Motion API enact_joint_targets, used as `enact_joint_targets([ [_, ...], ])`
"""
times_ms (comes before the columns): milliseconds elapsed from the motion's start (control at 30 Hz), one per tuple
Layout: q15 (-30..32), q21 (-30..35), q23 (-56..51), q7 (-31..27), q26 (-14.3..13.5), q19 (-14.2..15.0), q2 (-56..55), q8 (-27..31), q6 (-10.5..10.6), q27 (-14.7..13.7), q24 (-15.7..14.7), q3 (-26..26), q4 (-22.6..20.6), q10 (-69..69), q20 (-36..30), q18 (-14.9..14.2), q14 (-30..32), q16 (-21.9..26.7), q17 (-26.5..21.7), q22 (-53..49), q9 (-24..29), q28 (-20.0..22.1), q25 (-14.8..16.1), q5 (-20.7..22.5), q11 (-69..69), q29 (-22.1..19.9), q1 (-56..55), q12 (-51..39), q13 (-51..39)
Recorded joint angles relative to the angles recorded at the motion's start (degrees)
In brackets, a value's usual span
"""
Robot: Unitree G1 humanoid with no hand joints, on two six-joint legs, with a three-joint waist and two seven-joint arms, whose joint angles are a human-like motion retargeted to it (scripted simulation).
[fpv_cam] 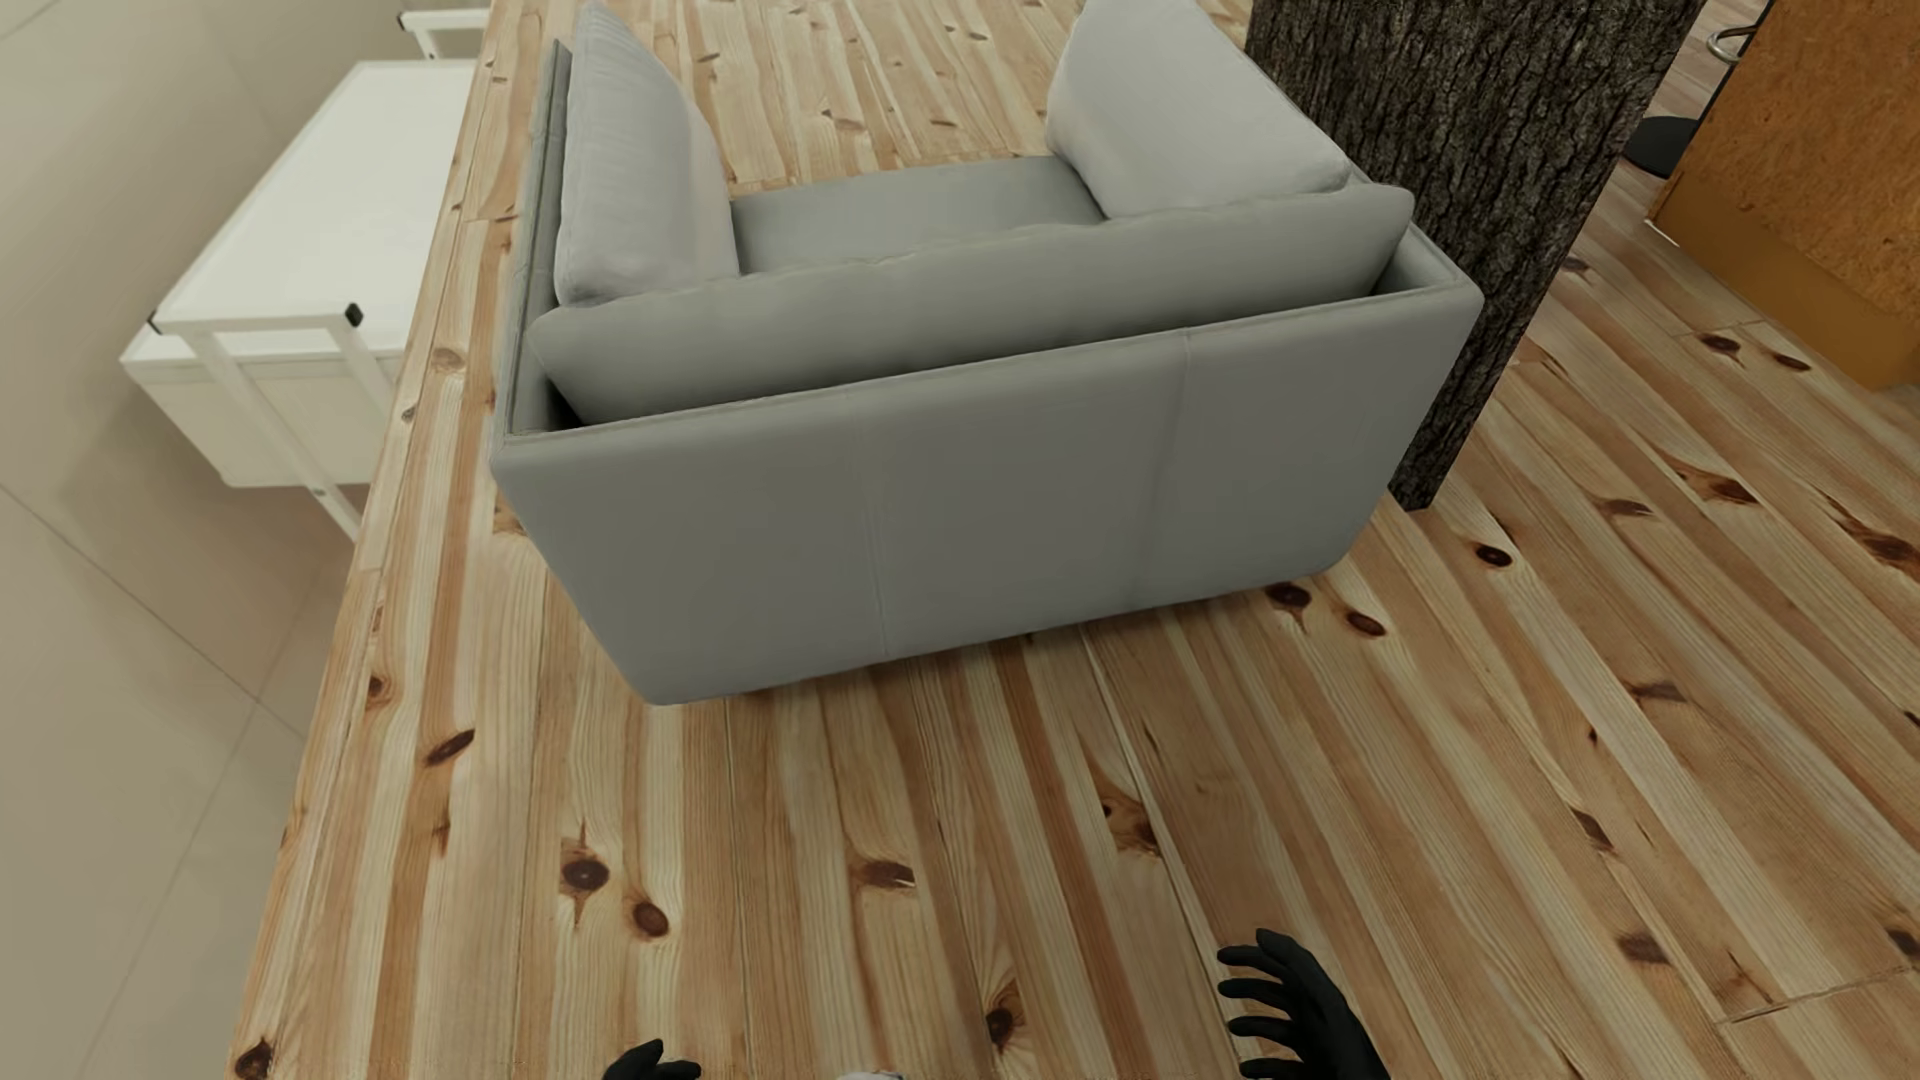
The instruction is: Turn left
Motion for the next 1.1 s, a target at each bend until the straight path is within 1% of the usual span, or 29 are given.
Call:
enact_joint_targets([
  [33,0.95,-0.56,-0.07,-0.53,-0.03,0.66,0.13,1.54,-1.56,-0.15,0.00,0.18,-1.03,-2.80,0.70,0.03,1.64,-0.77,-0.75,0.13,-0.03,-0.98,0.19,0.27,-1.98,-0.50,0.76,0.28,1.14],
  [67,-2.42,-2.35,-0.13,-1.02,0.04,1.13,3.03,2.63,-3.32,0.03,-0.47,1.11,-1.93,-5.37,0.41,-0.04,3.07,-1.93,-1.94,-1.01,-0.11,-1.54,-0.06,0.43,-12.30,-0.66,1.37,1.28,2.31],
  [100,-2.69,-3.74,1.75,-1.63,0.52,-0.73,5.02,1.69,-3.74,-0.76,-1.41,3.28,-2.03,-6.59,0.19,-0.12,3.82,-2.47,-3.00,-1.20,0.44,-2.22,-0.06,0.25,-15.99,-1.07,1.81,0.30,2.95],
  [167,-2.68,-2.79,0.10,-2.34,0.94,-0.58,6.01,-0.03,-3.73,-0.92,-2.73,3.26,-1.91,-6.49,1.83,-0.25,4.15,-1.34,-2.71,0.25,1.75,-3.26,0.74,-0.17,-16.70,-2.12,1.54,-1.08,3.11],
  [200,-2.27,-1.99,-0.86,-2.56,1.43,-0.36,5.77,-0.16,-3.61,-0.87,-1.96,3.19,-2.39,-6.62,1.78,-0.09,4.37,-1.40,-1.53,0.04,2.40,-2.84,1.30,-0.60,-15.71,-2.35,1.67,-0.94,3.06],
  [233,0.44,-1.10,-1.74,-3.32,1.73,-0.38,3.92,-0.17,-2.88,0.08,-0.81,3.00,-2.68,-6.89,0.87,0.00,4.88,-1.31,-1.39,0.76,3.26,-2.08,1.81,-0.60,-11.80,-2.20,1.80,-0.89,1.68],
  [267,5.43,-0.37,-2.40,-4.06,1.84,-0.74,0.97,0.30,-2.48,1.49,0.24,2.19,-3.18,-7.99,0.64,0.04,5.85,-1.91,-1.21,1.32,4.17,-1.12,1.92,-0.69,-6.06,-1.74,2.43,0.26,-0.94],
  [300,7.37,-0.69,-1.49,-4.93,2.05,-1.61,0.12,1.25,-2.63,0.51,0.57,2.55,-3.57,-9.62,0.48,-0.07,6.96,-1.02,-1.30,1.00,3.75,-0.33,1.70,-0.04,-5.84,-1.06,2.82,0.90,-1.26],
  [333,5.37,-1.80,-0.39,-5.40,2.30,-2.72,0.52,2.16,-3.34,-1.00,0.88,3.40,-4.03,-11.61,1.55,-0.23,8.12,-1.20,-1.30,1.04,2.94,0.44,1.23,0.82,-9.11,-0.26,3.27,1.04,-0.64],
  [367,1.74,-2.75,1.13,-5.48,2.70,-4.56,3.25,2.76,-4.60,-3.19,1.19,4.62,-5.38,-12.36,2.22,-0.17,8.67,-2.49,-2.53,-0.77,1.87,1.25,0.75,0.32,-18.73,0.56,2.92,1.03,1.02],
  [400,1.97,-3.06,0.97,-4.15,2.56,0.11,3.75,1.82,-3.57,-3.22,0.91,5.42,-3.92,-11.79,-0.25,-0.41,8.86,-2.01,-4.49,0.32,1.21,1.09,0.66,0.00,-19.28,1.18,2.12,-0.17,1.63],
  [433,1.52,-2.53,0.35,-2.73,2.45,2.27,3.84,1.38,-3.50,-2.21,0.48,5.08,-2.94,-12.44,0.56,-0.68,9.55,-1.04,-3.60,1.51,1.07,0.11,0.64,-0.52,-18.60,1.48,2.28,-0.89,0.56],
  [467,1.67,-1.58,-0.74,-2.45,3.10,1.46,4.88,0.46,-2.59,-2.38,-0.13,5.72,-2.42,-12.82,0.56,-0.77,9.93,-2.04,-2.93,0.45,0.76,-0.61,0.87,-0.74,-19.29,1.72,2.64,-1.67,1.92],
  [500,1.38,-0.98,0.07,-1.86,3.35,-1.30,5.16,-0.31,-1.72,-2.05,-0.65,5.21,-2.02,-12.18,0.01,-0.80,9.88,-3.09,-1.84,0.47,0.23,-1.42,1.32,-1.07,-19.01,2.23,2.21,-1.40,1.71],
  [567,1.34,-0.17,-1.49,-2.04,4.08,-1.08,5.25,-0.95,-1.08,-0.03,-0.92,4.89,-2.45,-13.08,0.43,-0.91,10.78,-2.14,-1.36,0.92,-0.14,-3.51,2.19,-1.81,-18.91,3.94,2.30,-1.18,1.64],
  [633,1.53,-1.22,-0.99,-2.45,4.58,-1.01,5.59,-1.92,-0.56,0.13,-0.45,6.28,-2.61,-14.49,1.49,-1.08,12.25,-2.24,-2.59,0.38,-0.39,-3.41,2.66,-2.39,-19.49,5.06,1.98,-0.47,2.97],
  [667,1.09,-0.68,-2.39,-1.59,4.62,-1.09,5.42,-2.48,-0.73,0.90,-0.18,7.11,-2.16,-14.82,1.47,-1.33,12.96,-2.38,-2.37,0.75,-0.18,-2.76,2.35,-2.98,-18.74,5.27,1.80,0.64,3.25],
  [700,0.99,-0.53,-1.76,-1.27,5.21,-1.16,5.36,-2.98,-1.27,0.95,-0.18,7.72,-2.39,-15.76,1.13,-1.14,13.06,-1.60,-2.36,1.15,-0.06,-2.16,1.94,-3.73,-18.63,5.59,1.84,1.53,2.37],
  [767,1.56,-0.52,0.62,-0.56,7.55,-1.53,6.40,-3.47,-1.69,-0.32,0.12,9.87,-1.95,-18.01,2.00,-1.26,12.04,-1.78,-3.00,0.05,-0.58,-0.96,0.91,-3.68,-20.82,6.30,1.81,1.69,2.28],
  [800,1.91,-1.08,0.93,0.74,8.57,-1.54,7.71,-4.17,-0.80,-0.27,0.67,8.45,-0.83,-15.83,1.57,2.47,7.24,-1.99,-3.36,-0.14,-0.09,-0.50,0.09,-3.62,-21.83,6.94,1.83,2.61,-0.03],
  [833,1.23,-1.86,-1.24,2.01,9.70,-1.49,7.96,-5.02,-0.03,-0.87,1.63,7.15,0.37,-13.80,1.64,2.79,5.27,-2.26,-3.69,0.64,0.24,-0.31,-0.61,-3.90,-20.90,7.19,1.10,1.21,-0.20],
  [867,0.09,-1.13,-0.95,2.06,10.55,-1.40,7.36,-5.74,-0.09,-2.42,2.49,7.05,0.94,-14.65,0.48,-3.50,9.39,-2.35,-3.34,-0.09,-0.11,0.04,-1.20,-4.38,-19.39,6.59,0.80,-0.52,0.68],
  [900,-0.30,-0.54,-2.13,1.41,9.98,-1.26,7.25,-5.07,0.14,-2.61,2.08,6.06,0.59,-15.81,-0.36,-0.96,14.41,-1.84,-2.92,-0.28,0.25,0.01,-1.48,-4.15,-17.33,5.93,1.46,-0.57,1.34],
  [933,1.22,-0.81,-3.36,-0.03,8.70,-0.83,5.67,-3.74,0.28,-2.30,1.16,4.71,0.12,-15.56,-0.01,-2.10,14.86,-1.72,-2.07,-0.19,0.97,-0.14,-1.48,-3.76,-12.63,5.30,1.51,-0.30,1.99],
  [967,6.01,0.04,-3.16,-1.73,6.73,-0.39,2.78,-2.20,0.38,-0.74,0.26,3.03,-0.35,-15.56,-0.26,-2.39,15.28,-2.22,-1.40,1.06,2.13,-0.16,-1.36,-3.12,-5.30,4.74,1.96,0.66,0.95],
  [1000,6.68,-0.11,-1.82,-2.92,4.00,-0.52,1.37,0.57,-0.71,0.98,-1.63,2.80,-0.89,-15.86,-0.06,-2.48,15.27,-1.88,-1.39,1.61,1.53,-0.23,-1.08,-1.37,-5.53,4.86,1.29,2.01,0.06],
  [1033,2.38,-1.30,-1.05,-3.58,1.56,-1.00,2.82,2.39,-2.55,1.94,-3.53,3.68,-1.88,-15.97,1.27,-2.12,14.81,-1.62,-2.44,0.90,0.73,-0.40,-0.76,-0.07,-13.33,5.46,0.49,3.26,0.18],
  [1067,0.83,-2.37,-0.08,-4.12,0.12,-1.73,4.28,1.61,-3.50,1.15,-4.13,6.60,-2.43,-16.29,2.91,-2.64,14.13,-3.27,-4.32,-0.35,-0.09,0.64,-0.46,-0.41,-17.59,5.82,0.10,3.73,2.53],
  [1100,1.15,-1.76,1.26,-2.85,-0.08,-1.97,5.48,0.13,-3.76,1.53,-3.84,8.13,-1.59,-15.91,1.02,1.45,11.43,-2.50,-3.91,-0.27,-0.10,2.24,-0.53,-0.93,-18.85,5.47,0.03,2.69,1.88],
])
